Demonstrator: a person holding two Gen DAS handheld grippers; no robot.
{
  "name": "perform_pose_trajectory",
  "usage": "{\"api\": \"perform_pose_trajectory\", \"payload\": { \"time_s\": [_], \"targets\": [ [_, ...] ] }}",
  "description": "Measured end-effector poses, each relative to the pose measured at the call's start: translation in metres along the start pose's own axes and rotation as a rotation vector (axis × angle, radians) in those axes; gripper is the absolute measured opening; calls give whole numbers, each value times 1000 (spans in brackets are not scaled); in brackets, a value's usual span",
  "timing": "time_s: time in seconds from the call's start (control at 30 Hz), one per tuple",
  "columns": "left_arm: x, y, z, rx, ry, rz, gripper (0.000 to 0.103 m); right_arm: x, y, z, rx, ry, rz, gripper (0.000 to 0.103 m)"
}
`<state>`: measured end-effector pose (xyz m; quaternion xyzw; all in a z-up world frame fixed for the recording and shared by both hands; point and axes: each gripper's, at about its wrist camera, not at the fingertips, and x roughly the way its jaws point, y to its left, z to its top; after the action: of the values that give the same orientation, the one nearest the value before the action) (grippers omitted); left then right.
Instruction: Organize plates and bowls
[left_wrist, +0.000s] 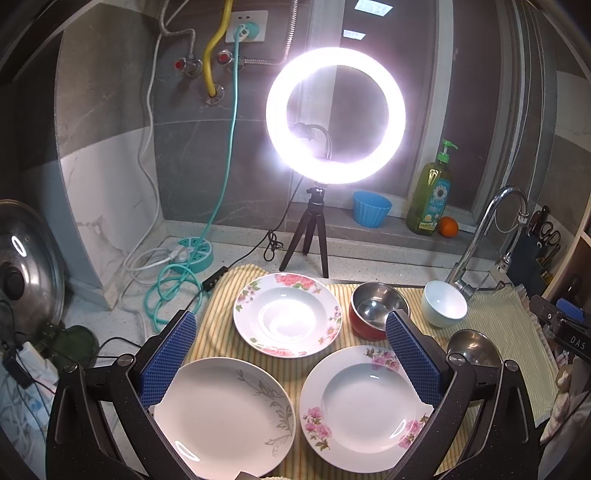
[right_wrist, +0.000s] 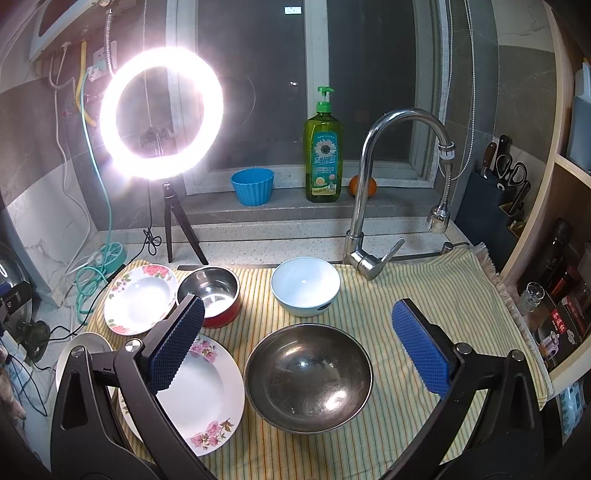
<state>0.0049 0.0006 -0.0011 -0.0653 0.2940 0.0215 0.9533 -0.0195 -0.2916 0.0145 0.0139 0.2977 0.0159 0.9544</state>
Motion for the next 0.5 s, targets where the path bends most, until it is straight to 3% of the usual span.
{"api": "perform_pose_trajectory", "payload": {
  "time_s": [0.5],
  "targets": [
    [4, -4, 1, 4, 8, 0, 102, 3, 0, -1, 1, 5, 1, 103]
  ]
}}
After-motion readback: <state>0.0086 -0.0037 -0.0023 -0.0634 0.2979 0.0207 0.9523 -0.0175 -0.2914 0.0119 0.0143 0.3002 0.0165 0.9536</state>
